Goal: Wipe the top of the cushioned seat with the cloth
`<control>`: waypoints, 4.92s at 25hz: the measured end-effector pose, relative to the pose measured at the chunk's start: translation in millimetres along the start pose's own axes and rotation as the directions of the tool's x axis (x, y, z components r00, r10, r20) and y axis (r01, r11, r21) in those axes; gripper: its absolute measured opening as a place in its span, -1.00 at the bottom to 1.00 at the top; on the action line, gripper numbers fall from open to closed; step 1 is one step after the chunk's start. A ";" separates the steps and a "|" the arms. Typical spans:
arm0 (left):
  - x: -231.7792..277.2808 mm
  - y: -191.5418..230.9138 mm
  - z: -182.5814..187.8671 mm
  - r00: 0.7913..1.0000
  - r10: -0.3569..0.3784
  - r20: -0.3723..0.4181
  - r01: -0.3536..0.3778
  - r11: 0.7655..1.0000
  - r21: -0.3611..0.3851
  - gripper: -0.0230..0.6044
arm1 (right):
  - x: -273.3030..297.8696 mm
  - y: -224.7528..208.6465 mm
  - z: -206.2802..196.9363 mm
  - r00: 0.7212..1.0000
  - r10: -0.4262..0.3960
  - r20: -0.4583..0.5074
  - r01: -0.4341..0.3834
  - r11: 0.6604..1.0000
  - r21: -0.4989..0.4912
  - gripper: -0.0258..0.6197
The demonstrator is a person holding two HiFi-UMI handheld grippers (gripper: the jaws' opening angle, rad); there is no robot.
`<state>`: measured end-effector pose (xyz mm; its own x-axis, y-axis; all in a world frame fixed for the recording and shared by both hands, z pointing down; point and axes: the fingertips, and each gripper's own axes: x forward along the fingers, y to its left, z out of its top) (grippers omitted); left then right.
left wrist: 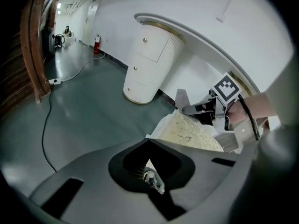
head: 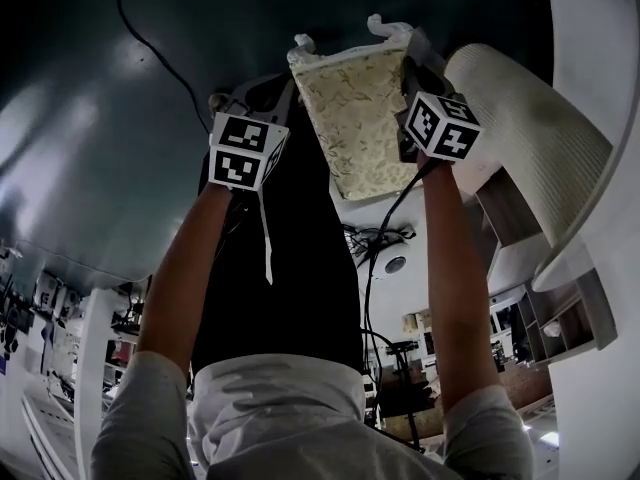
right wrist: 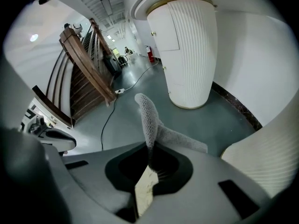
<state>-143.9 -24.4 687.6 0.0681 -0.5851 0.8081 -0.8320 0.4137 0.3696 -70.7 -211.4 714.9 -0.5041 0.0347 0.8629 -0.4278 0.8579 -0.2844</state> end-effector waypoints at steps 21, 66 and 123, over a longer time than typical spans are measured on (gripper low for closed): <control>-72.4 58.5 -64.6 0.999 0.034 0.017 -0.034 0.999 -0.024 -0.89 | 9.9 115.0 -41.2 0.999 0.029 -0.047 -0.033 0.995 -0.090 -0.86; -374.2 0.6 71.9 0.965 -0.135 0.224 0.121 0.990 0.076 -0.89 | -269.7 364.3 38.6 0.988 0.046 0.151 0.002 0.953 -0.304 -0.86; -644.0 -251.0 -13.5 0.642 -0.762 0.085 0.446 0.461 0.767 -0.89 | -642.3 512.6 -127.3 0.332 -0.786 0.521 0.530 0.612 0.586 -0.86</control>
<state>28.5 257.9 80.6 0.6313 -0.7499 0.1979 -0.7754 -0.6055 0.1790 129.2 271.3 68.0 -0.2219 -0.9303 0.2920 -0.9692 0.2433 0.0388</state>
